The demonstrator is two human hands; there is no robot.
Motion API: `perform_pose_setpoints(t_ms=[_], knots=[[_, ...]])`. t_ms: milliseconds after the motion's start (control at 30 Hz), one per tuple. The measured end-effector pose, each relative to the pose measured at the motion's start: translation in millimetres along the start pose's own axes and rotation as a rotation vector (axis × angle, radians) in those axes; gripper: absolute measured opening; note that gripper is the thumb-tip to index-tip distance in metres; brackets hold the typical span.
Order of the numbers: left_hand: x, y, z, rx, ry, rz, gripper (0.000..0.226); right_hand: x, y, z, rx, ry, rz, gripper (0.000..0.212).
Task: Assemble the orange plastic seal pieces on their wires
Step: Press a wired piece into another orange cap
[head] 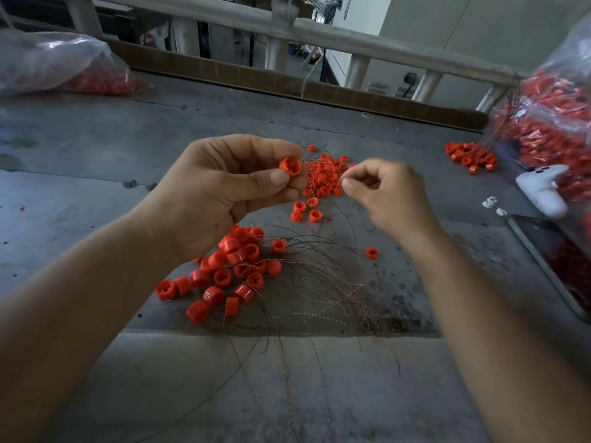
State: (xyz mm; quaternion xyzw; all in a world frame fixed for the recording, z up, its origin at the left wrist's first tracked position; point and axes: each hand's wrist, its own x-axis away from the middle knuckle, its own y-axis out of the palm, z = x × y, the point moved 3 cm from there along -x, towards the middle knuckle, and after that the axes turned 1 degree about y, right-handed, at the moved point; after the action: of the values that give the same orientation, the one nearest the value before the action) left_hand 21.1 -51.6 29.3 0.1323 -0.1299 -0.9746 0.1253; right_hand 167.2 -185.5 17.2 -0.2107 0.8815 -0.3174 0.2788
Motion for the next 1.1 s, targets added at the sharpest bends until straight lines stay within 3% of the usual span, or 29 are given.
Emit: perform_pose_setpoints(t_ms=[67,267,467,567,700,800,933,1100], knots=[[0,0,0,-0.002,-0.003,0.000,0.025,-1,10,6,0.100,-0.006,-0.058,0.008],[0,-1,-1,-0.002,-0.007,-0.004,0.025,-7,17,5,0.210,-0.057,-0.084,0.026],[0,0,-2,-0.012,-0.006,-0.020,0.025,-3,31,-6,0.268,-0.222,-0.160,0.021],[0,0,-1,-0.010,-0.005,-0.028,0.026,-3,36,-1,0.324,-0.219,-0.226,0.023],[0,1,-2,-0.013,-0.005,-0.031,0.026,-4,34,0,0.290,-0.202,-0.191,0.013],[-1,1,-2,-0.018,-0.008,-0.031,0.025,-4,26,-2,0.118,-0.131,-0.117,0.004],[-1,0,-1,-0.033,-0.009,-0.026,0.026,-3,8,-2,-0.190,-0.009,-0.043,0.020],[-1,0,-2,-0.104,-0.023,-0.003,0.026,4,-4,-15,-0.545,-0.019,-0.074,0.027]])
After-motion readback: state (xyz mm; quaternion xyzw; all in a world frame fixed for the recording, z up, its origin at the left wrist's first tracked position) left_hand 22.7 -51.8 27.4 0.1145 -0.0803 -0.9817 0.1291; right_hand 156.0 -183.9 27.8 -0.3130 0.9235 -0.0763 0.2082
